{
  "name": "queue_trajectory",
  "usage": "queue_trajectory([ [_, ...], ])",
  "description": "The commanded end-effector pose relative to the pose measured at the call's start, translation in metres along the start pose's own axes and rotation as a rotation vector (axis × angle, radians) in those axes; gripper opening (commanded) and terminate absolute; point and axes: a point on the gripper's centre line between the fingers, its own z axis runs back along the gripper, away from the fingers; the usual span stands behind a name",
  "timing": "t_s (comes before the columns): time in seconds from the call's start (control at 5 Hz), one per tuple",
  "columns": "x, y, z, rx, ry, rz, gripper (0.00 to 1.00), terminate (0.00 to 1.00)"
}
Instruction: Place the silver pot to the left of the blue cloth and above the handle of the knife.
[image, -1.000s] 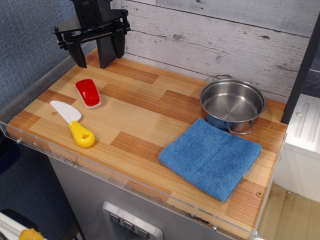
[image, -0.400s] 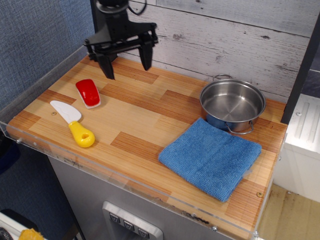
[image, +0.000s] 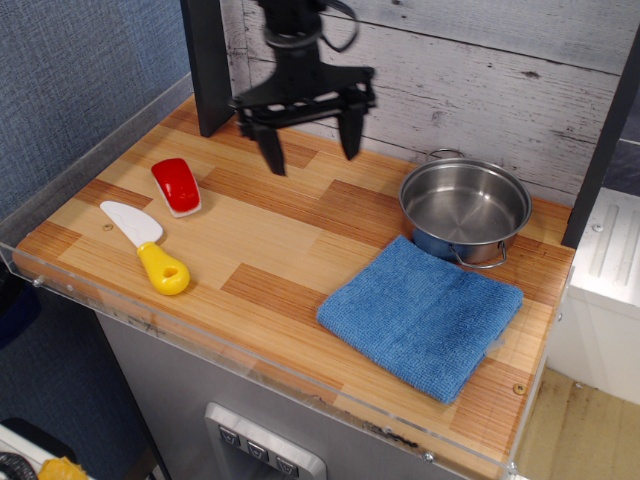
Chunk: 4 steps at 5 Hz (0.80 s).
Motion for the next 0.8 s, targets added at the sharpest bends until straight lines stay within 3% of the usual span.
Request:
queue_trajectory([
  [0.0, -0.018, -0.040, 0.006, -0.054, -0.028, -0.099, 1.00, 0.00],
  [0.6, -0.031, -0.067, -0.023, -0.023, -0.017, -0.191, 1.00, 0.00],
])
